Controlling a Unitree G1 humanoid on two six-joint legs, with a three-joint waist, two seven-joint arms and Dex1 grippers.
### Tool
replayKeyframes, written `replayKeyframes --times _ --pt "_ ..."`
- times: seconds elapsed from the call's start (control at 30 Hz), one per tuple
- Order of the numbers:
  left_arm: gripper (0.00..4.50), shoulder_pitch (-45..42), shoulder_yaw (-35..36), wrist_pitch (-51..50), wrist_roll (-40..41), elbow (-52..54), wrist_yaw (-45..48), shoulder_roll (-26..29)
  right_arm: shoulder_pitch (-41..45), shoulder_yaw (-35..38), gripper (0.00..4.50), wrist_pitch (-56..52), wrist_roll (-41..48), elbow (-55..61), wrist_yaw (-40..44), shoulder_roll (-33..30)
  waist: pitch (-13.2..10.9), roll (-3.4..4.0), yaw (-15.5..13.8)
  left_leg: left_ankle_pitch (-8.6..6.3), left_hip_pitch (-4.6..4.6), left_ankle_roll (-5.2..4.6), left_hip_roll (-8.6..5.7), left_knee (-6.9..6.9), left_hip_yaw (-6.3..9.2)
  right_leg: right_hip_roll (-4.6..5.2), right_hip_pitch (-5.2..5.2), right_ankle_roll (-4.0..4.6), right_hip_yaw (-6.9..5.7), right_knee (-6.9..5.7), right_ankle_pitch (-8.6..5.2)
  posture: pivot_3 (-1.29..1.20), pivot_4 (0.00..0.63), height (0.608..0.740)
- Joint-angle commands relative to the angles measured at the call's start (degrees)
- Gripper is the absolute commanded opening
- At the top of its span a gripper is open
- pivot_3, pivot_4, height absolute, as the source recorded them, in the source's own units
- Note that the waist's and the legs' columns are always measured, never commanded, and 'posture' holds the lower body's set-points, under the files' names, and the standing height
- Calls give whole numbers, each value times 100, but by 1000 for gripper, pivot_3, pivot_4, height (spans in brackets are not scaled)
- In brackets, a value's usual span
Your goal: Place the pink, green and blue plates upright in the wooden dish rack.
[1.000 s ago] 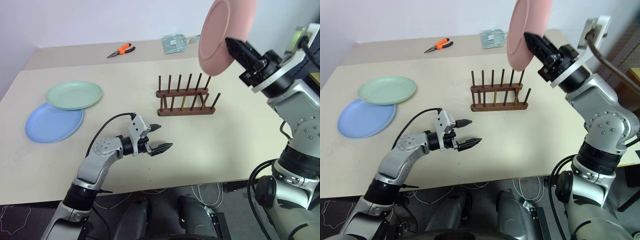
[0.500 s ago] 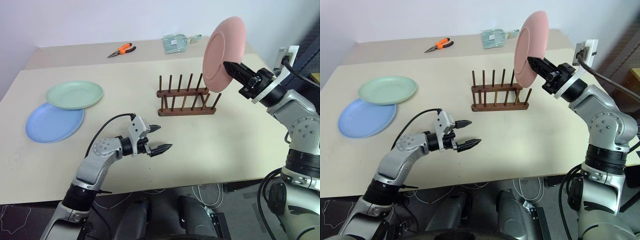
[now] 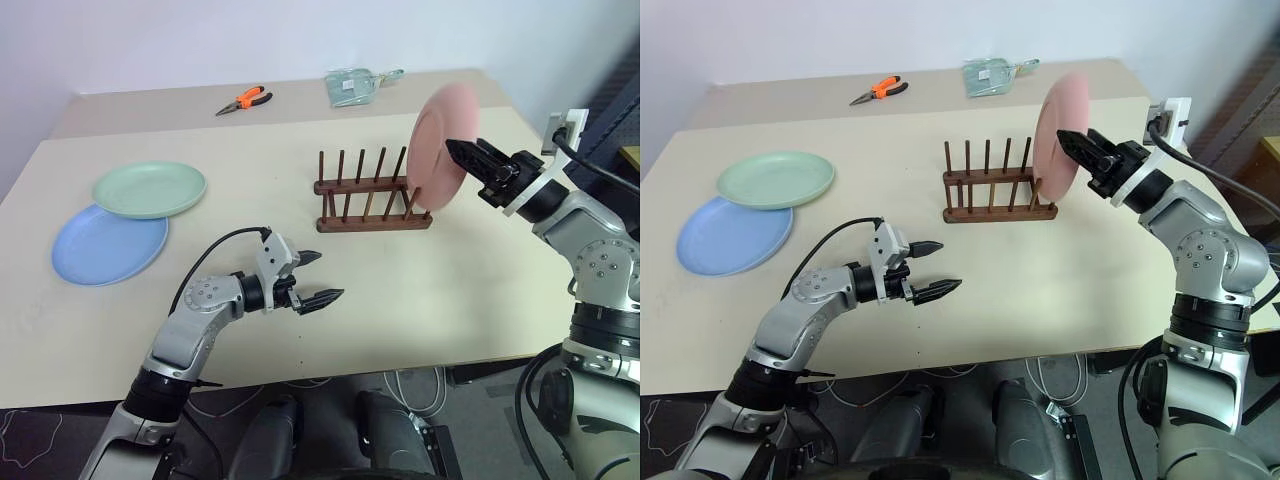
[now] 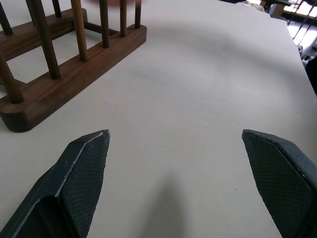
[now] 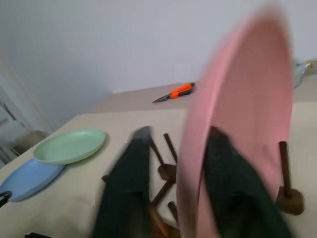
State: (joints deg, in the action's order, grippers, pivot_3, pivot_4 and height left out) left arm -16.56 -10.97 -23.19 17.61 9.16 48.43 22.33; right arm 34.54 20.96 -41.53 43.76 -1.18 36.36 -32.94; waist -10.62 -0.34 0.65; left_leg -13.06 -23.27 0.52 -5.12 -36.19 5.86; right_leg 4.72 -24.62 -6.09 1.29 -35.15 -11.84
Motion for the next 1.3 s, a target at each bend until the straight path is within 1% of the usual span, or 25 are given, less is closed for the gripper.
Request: replayKeyframes --times 0.03,0.23,0.33,0.4,0.43,0.47,0.5,0.57,0.63,0.67,0.7,0.77,0.87,0.97,1.07,1.13,1.17,1.3 --pt "4394 -60 35 123 47 194 0 -15 83 -74 3404 494 -442 75 -17 -224 0 0 0 0 0 0 0 0 0 0 0 0 0 0 0 0 150 738" --pt "4394 -12 95 167 18 223 -90 -12 33 -264 3404 1205 -1271 226 -39 -635 0 0 -5 0 -1 0 -1 -1 -1 1 0 0 0 0 0 0 150 738" --pt "4394 -11 303 207 30 157 -298 -33 140 -291 3404 1480 -1620 311 -101 -871 0 0 1 0 0 0 -1 0 -2 1 0 0 0 0 0 0 150 738" --pt "4500 -169 850 220 107 -57 -925 -232 265 -443 3944 1533 -1715 716 1 -1048 -4 7 4 0 0 0 0 0 -2 0 0 0 0 0 0 0 150 738" --pt "4500 -320 1225 334 -7 -200 -1489 -338 351 -634 4301 1470 -1676 1114 81 -1079 -5 7 9 0 0 0 0 -1 -3 1 -3 0 2 -1 0 0 150 738" --pt "4500 -503 1599 394 -182 -366 -2158 -432 405 -887 4453 1450 -1716 1504 161 -1103 -6 8 18 0 0 0 3 -2 -2 -1 -3 -1 1 -2 0 0 150 738" --pt "4500 -726 2015 395 -362 -556 -2931 -500 425 -1187 4453 1424 -1738 1872 275 -1092 -7 8 28 0 0 1 4 -2 -2 -1 -7 -1 2 -6 1 0 150 738" --pt "4500 -1008 2517 326 -555 -783 -3880 -595 427 -1540 4453 1389 -1778 2283 397 -1053 -5 1 28 0 0 1 13 -2 1 -5 -10 1 2 -10 3 0 150 738" --pt "4500 -1310 3236 147 -675 -860 -5108 -748 437 -1923 4453 1329 -1791 2546 374 -807 3 -14 12 0 0 2 15 0 8 -7 -8 0 -5 -8 2 0 150 738" --pt "4500 -1433 3567 103 -661 -834 -5607 -836 414 -2116 4453 1307 -1780 2628 378 -661 4 -17 2 0 0 3 11 0 8 -8 -7 -1 -7 -8 3 0 150 738" --pt "4500 -1510 3760 79 -643 -808 -5911 -896 397 -2232 4453 1289 -1778 2669 384 -564 3 -19 -7 0 0 3 4 -1 8 -3 -5 -3 -7 -7 4 0 150 738" --pt "4500 -1682 4100 -108 -341 -677 -6253 -1056 287 -2480 4453 1407 -1935 2655 401 -412 -1 -28 -43 0 -5 3 -10 -7 6 7 -4 -15 -5 -2 11 0 150 738" --pt "4500 -1914 4569 -577 134 -685 -6672 -1199 239 -2602 4453 1408 -1958 2589 389 -211 -9 -42 -165 0 -12 3 -15 -21 10 9 -2 -22 -7 1 16 0 150 738" --pt "4500 -2176 5181 -1037 982 -848 -6949 -1376 155 -2694 4453 1470 -2055 2569 437 -128 -8 -52 -180 -1 -21 4 -17 -32 23 8 0 -23 -18 1 17 0 150 738" --pt "4500 -2377 5565 -1457 1700 -1246 -6959 -1361 113 -2720 4453 1509 -2130 2553 452 -73 -5 -55 -136 -1 -21 4 -16 -32 25 5 0 -23 -21 -1 17 0 150 738" --pt "3976 -2542 5822 -1488 2088 -1608 -6982 -1325 74 -2714 4500 1514 -2169 2578 427 -31 -6 -56 -112 -1 -18 5 -15 -32 24 2 -1 -22 -20 -5 17 0 150 738" --pt "3616 -2606 5908 -1466 2211 -1781 -7012 -1283 51 -2712 4500 1518 -2194 2594 406 -14 -6 -56 -103 -1 -16 5 -13 -32 24 1 -1 -22 -20 -7 17 0 150 738" --pt "1606 -2754 6085 -1297 2469 -2239 -7254 -1177 -52 -2662 4500 1504 -2286 2652 350 34 -6 -57 -86 1 -15 7 -11 -31 23 -2 -2 -21 -19 -8 18 0 150 738"
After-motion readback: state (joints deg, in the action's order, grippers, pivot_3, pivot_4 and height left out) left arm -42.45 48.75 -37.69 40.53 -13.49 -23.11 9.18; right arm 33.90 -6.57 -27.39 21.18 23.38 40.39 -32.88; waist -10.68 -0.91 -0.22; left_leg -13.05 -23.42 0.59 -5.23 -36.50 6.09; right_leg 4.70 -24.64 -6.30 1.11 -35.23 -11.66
